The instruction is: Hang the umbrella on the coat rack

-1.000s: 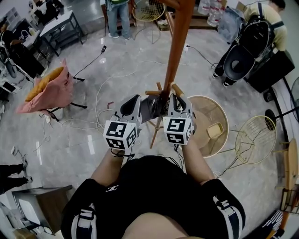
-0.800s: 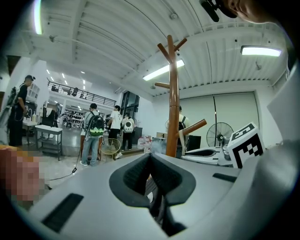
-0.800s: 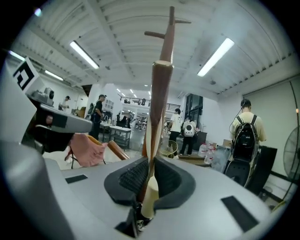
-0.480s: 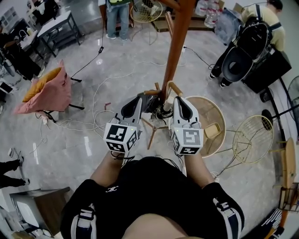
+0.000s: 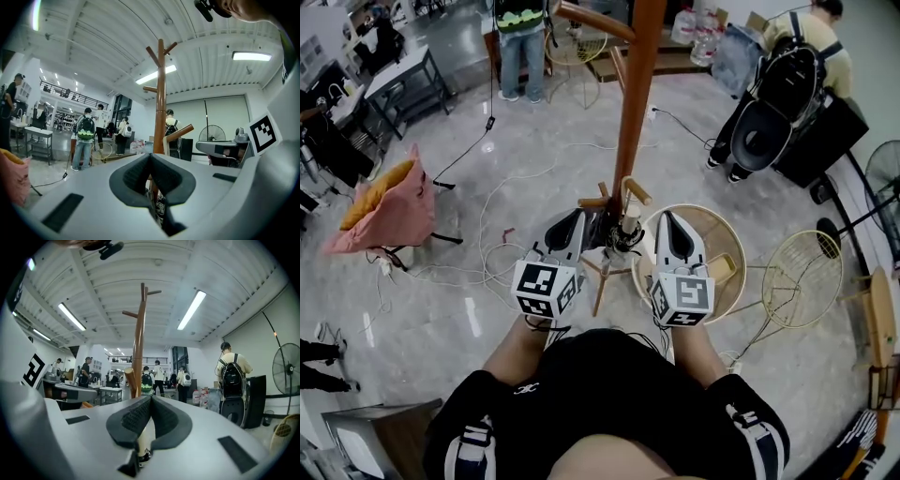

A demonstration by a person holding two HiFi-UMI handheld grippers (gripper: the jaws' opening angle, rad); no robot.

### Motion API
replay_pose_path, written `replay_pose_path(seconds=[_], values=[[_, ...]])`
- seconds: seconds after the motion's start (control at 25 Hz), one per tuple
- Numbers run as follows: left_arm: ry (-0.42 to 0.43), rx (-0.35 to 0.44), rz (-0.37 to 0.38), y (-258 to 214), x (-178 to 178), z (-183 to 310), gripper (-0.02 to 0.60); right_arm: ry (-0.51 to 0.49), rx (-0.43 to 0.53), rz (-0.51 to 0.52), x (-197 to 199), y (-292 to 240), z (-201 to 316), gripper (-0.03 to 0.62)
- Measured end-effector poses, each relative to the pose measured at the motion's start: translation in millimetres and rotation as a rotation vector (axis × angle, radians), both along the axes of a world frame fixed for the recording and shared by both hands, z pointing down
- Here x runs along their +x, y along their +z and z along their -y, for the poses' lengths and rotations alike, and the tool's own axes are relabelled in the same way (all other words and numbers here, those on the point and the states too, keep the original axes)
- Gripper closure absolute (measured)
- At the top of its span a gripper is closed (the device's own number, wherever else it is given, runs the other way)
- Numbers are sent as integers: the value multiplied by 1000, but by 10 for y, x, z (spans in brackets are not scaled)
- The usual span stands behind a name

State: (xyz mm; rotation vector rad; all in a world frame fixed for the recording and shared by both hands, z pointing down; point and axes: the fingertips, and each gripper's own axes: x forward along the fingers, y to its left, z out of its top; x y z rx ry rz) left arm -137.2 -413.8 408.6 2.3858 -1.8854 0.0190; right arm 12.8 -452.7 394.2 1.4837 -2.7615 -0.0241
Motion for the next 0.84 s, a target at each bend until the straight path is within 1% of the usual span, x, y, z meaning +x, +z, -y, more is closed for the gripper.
replay_pose_path(seconds=[0.24, 0.44, 0.6, 0.68, 0.84], values=[[3, -10, 7, 19, 16, 14, 563, 16, -35, -10, 22, 120, 36, 580], [5, -18, 14, 31, 24, -11, 564, 8, -45, -8, -3, 155, 13, 580], [-9, -15, 15, 25, -21, 8, 563, -6, -47, -5, -53, 163, 32, 580], [-15, -17, 14, 1, -60, 98, 564, -16, -49, -8, -107, 141, 127, 580], [-24, -27, 11, -137, -185, 457, 563, -28, -50, -21, -260, -6, 500, 580]])
